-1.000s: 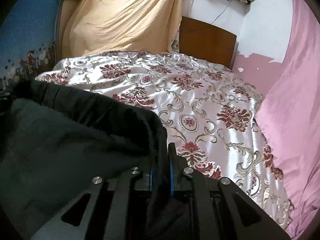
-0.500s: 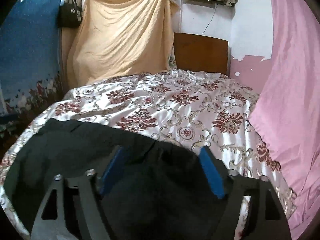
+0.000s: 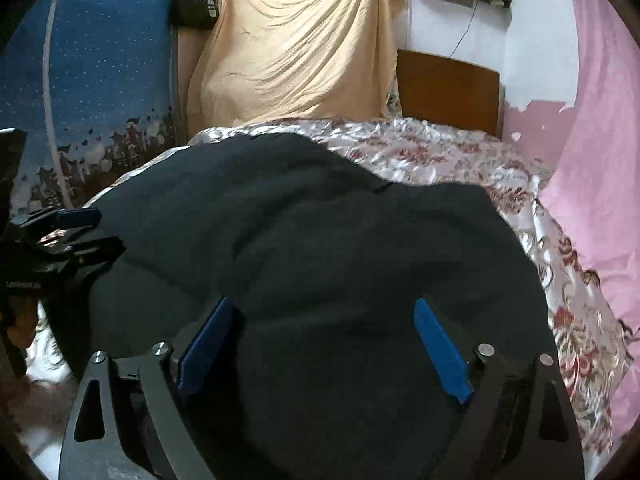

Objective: Fold large clothes

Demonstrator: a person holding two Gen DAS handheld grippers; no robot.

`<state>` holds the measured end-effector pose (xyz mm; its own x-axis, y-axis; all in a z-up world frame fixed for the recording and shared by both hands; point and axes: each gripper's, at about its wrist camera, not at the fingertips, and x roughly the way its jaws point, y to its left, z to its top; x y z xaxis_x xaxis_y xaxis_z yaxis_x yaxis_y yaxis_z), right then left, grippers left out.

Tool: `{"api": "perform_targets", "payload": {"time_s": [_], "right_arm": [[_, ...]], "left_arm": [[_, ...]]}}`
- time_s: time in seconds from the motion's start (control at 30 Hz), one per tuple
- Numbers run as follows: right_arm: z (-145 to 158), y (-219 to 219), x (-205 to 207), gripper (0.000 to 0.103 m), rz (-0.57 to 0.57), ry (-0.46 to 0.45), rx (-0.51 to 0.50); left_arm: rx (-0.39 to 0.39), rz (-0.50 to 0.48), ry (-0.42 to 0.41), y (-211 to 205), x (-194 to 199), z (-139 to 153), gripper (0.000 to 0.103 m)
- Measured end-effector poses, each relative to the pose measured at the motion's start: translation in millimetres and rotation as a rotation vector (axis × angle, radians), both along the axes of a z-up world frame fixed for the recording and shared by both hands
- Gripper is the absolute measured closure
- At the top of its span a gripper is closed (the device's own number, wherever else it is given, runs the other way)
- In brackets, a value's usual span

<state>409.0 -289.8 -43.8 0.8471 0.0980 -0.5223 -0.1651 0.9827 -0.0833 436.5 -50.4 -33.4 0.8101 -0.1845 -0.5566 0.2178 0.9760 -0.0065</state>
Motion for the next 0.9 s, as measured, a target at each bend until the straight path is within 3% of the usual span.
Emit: {"api": "perform_targets", "payload": {"time_s": [0.17, 0.37, 0.53, 0.67, 0.9], "right_arm": [[5.9, 1.0, 32.0, 0.012, -0.023, -0.023, -0.048], [19.5, -3.7, 76.4, 0.012, -0.069, 0.016, -0.074], [18.6, -27.2, 133.8, 0.012, -0.100, 0.154, -0.020], [-3.5, -37.7, 156.6, 0.009, -0.100, 0.241, 0.043], [-28.6, -49.1, 174.8, 0.002, -0.098, 0.265, 0.143]], "left_arm": [[-0.011, 0.066, 0.006, -1.4, 31.4, -0.9, 0.007], [0.061, 0.094, 0.015, -2.0, 83.8, 9.8, 0.007], [0.078, 0.124, 0.076, -0.2, 123.0, 5.3, 0.000], [-0.002, 0.085, 0.191, 5.5, 150.2, -12.7, 0.000], [-0.121, 0.051, 0.270, 16.1, 176.5, -31.9, 0.000]]}}
